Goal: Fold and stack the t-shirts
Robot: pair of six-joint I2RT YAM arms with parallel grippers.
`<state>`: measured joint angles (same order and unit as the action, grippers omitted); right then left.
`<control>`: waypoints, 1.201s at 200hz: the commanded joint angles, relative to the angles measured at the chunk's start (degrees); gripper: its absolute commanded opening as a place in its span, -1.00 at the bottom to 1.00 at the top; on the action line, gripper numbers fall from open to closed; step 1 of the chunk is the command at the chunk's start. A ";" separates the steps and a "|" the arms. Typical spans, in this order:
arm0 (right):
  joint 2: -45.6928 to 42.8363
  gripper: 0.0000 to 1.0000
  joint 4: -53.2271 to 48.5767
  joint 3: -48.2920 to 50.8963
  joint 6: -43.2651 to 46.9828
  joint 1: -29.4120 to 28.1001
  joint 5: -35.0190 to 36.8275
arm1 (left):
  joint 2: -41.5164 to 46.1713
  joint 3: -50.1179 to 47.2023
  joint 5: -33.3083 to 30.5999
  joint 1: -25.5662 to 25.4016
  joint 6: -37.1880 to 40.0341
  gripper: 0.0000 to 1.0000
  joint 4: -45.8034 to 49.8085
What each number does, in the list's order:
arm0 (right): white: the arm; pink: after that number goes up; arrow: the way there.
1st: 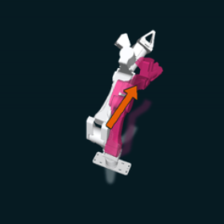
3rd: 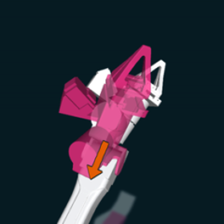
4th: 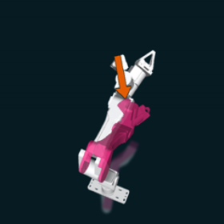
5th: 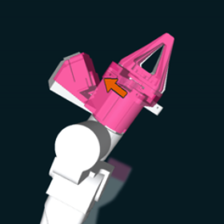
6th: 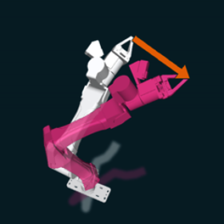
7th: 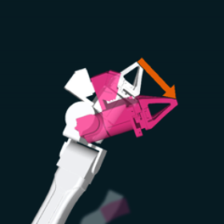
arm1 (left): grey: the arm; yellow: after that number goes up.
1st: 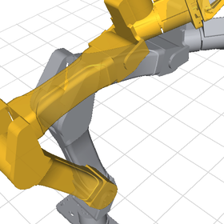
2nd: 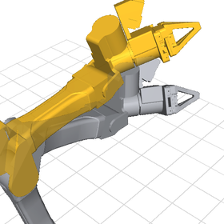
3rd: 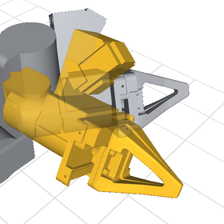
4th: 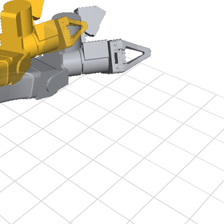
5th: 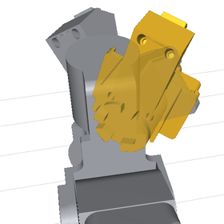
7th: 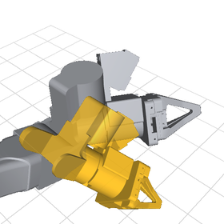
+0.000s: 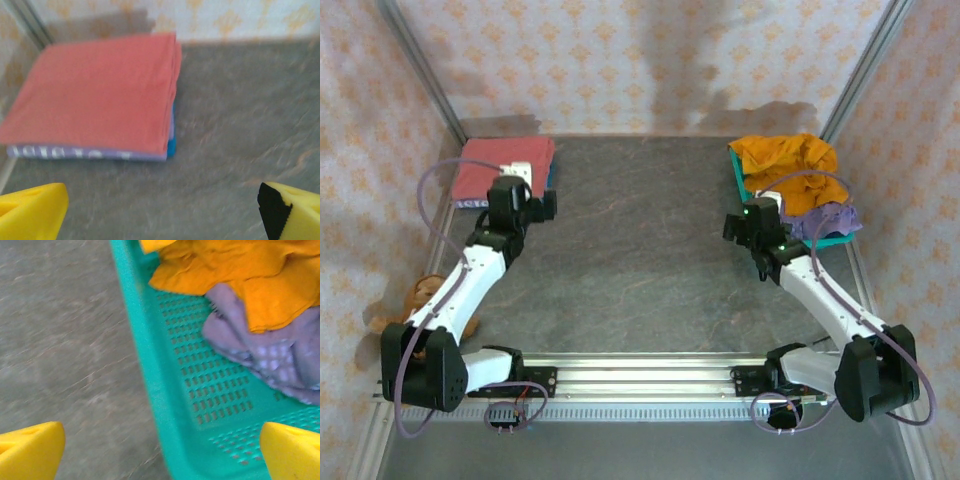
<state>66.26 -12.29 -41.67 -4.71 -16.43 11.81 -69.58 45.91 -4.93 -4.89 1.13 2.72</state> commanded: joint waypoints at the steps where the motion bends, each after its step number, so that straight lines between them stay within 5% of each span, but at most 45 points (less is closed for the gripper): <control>1: -0.58 0.99 18.77 5.90 5.05 1.76 9.46 | 2.20 -6.94 -2.07 0.18 -1.62 0.99 -14.26; 58: 1.32 0.99 41.39 19.96 6.82 8.17 5.57 | -5.26 -22.03 -7.01 0.13 0.46 0.99 -38.64; 114: 15.47 0.99 59.28 21.61 5.21 13.35 0.07 | -20.23 -31.03 -7.40 0.26 3.05 0.99 -71.47; 134: 20.90 0.99 65.78 22.16 5.76 13.35 -0.45 | -17.83 -30.11 -8.33 0.28 1.90 0.99 -65.71; 164: 21.01 0.99 58.82 18.62 5.58 13.34 -0.36 | -17.85 -24.67 -11.54 1.49 -1.12 1.00 -54.83; 240: 21.31 0.99 57.22 17.71 5.88 13.35 -1.51 | -18.40 -24.90 -10.76 2.25 -1.30 1.00 -56.21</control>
<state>85.47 51.70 -23.70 3.11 -3.16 14.11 -88.84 20.64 -14.02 -2.85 0.67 -54.17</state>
